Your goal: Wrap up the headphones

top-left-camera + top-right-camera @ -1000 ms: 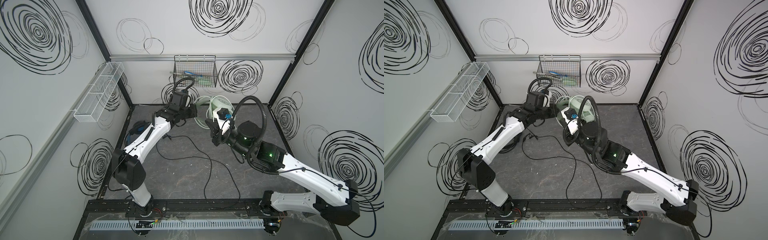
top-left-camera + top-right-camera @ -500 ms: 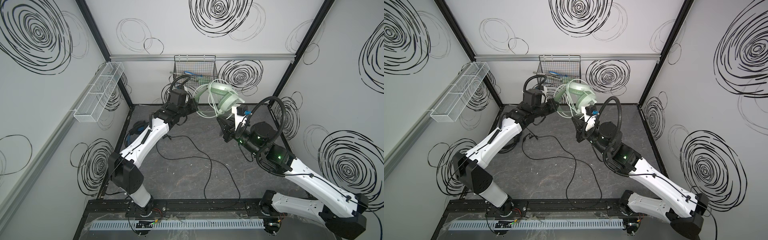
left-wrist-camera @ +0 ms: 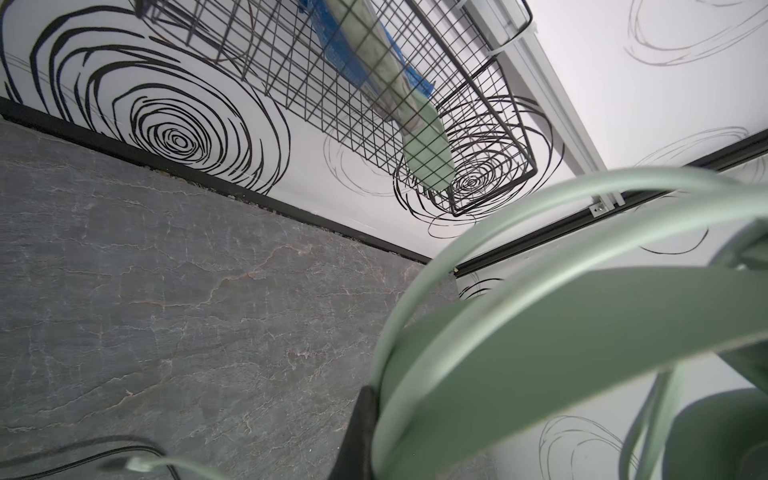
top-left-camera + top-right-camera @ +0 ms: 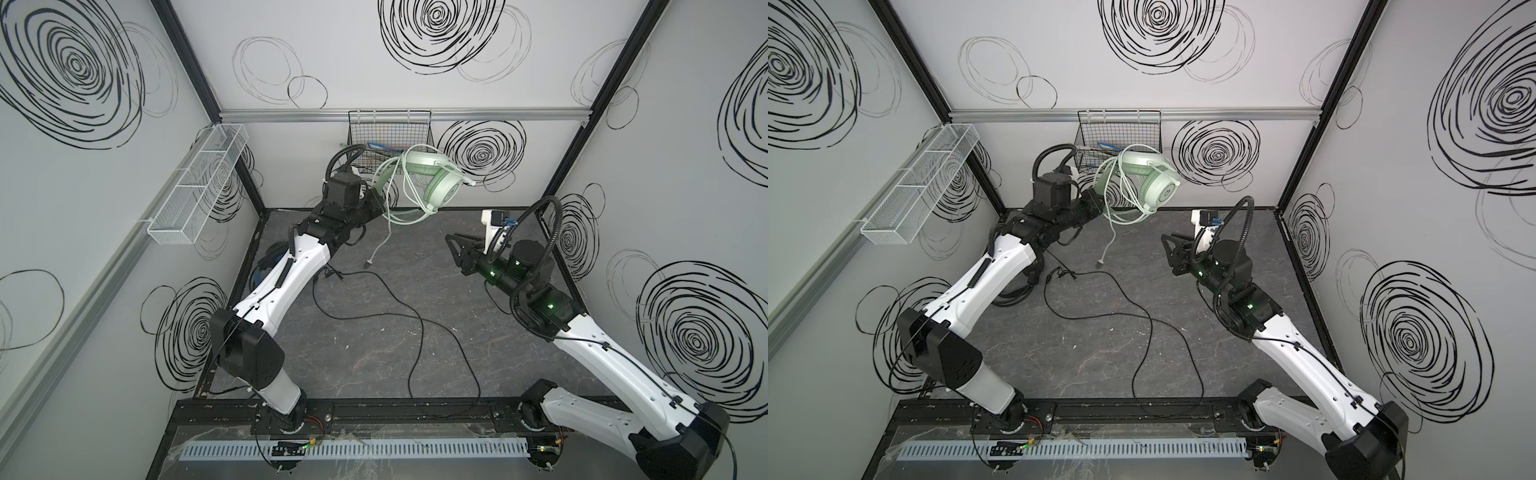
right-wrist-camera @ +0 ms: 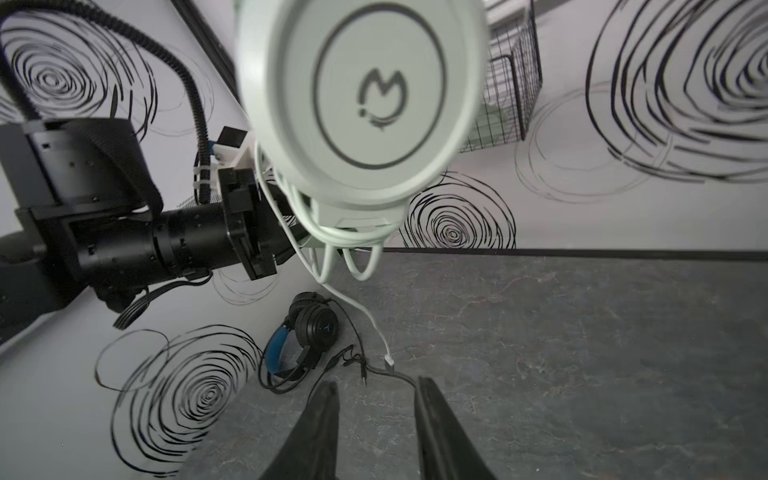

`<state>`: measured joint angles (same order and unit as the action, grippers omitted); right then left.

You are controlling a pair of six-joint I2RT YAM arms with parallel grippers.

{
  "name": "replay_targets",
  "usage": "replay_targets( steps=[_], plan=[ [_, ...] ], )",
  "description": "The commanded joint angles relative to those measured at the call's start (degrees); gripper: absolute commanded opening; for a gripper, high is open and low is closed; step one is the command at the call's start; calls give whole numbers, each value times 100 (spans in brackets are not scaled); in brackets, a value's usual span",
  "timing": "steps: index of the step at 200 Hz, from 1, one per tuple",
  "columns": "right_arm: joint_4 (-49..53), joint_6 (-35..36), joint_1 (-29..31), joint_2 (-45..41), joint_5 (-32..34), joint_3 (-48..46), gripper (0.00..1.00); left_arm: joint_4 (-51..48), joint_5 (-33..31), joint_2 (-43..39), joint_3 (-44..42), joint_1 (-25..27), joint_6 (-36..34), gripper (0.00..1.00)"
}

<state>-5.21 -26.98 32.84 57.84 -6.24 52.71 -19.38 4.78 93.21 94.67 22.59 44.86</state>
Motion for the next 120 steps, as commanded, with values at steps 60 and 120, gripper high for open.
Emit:
replay_targets(
  steps=[60,120],
  plan=[
    [738,-3691,-1262,1341,-2373,490,79,-131,-854,-46,945,57,-863,0],
    [262,-5517,-1329,1584,-2954,-28,97,-277,-1348,225,1497,415,-1393,0]
  ],
)
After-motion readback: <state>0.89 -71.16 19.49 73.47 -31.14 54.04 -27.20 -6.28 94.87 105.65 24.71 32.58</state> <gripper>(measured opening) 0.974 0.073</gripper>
